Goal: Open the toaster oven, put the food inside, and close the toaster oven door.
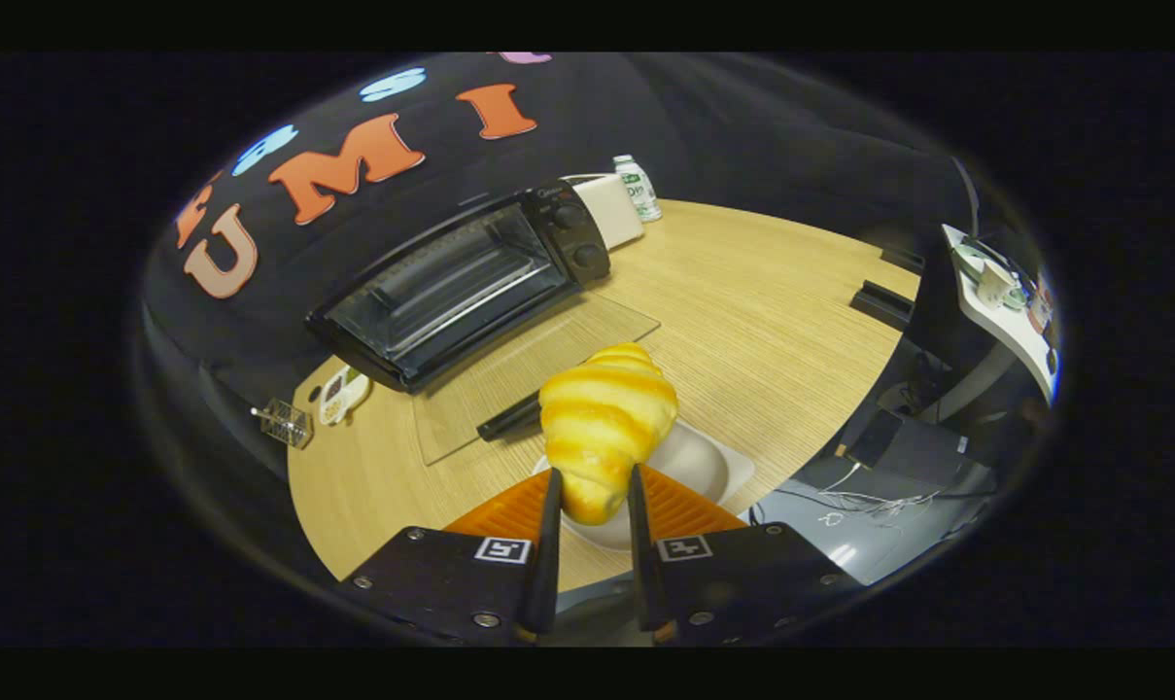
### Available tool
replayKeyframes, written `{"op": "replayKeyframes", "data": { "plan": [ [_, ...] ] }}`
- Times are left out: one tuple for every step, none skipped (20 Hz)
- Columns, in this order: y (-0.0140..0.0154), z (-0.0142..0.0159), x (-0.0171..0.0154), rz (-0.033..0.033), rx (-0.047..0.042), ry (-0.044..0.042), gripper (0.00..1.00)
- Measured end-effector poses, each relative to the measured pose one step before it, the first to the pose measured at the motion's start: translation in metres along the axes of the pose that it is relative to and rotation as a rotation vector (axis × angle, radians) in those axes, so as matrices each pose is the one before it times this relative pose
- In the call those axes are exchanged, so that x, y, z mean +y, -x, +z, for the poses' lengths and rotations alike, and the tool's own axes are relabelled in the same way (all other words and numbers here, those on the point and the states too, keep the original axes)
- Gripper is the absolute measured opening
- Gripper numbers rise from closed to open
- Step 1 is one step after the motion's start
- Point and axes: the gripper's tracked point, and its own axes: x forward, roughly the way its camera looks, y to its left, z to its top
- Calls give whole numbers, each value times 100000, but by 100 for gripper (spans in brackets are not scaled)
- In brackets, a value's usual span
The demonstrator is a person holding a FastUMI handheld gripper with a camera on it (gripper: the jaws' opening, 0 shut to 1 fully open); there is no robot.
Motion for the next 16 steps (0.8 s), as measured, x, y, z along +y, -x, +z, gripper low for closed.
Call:
{"op": "replayKeyframes", "data": {
  "plan": [
    [29, 851, 664, 2924, -1576, -1716, 33],
    [-117, 799, 669, 2763, -1726, -1862, 33],
    [-211, 742, 771, 3158, -1684, -2226, 33],
    [-289, 816, 1054, 4257, -1910, -2842, 33],
    [-517, 654, 1218, 5064, -1470, -4005, 32],
    [-515, 501, 1342, 5506, -1076, -3941, 32],
    [-763, 511, 1243, 5320, -1067, -2952, 32],
    [-781, 412, 919, 4360, -585, -1965, 32],
    [-940, 375, 739, 3256, -813, -1482, 32],
    [-987, 300, 597, 2380, -243, -1152, 32],
    [-1096, 124, 368, 1721, 158, -1260, 32],
    [-1151, 99, 337, 1611, 316, -1874, 32],
    [-1068, -45, 488, 2002, 410, -2341, 32],
    [-1129, 117, 531, 2061, -117, -2513, 32],
    [-1029, 185, 378, 1977, -438, -1744, 32],
    [-1066, 144, 103, 1145, -502, 51, 32]
  ]
}}
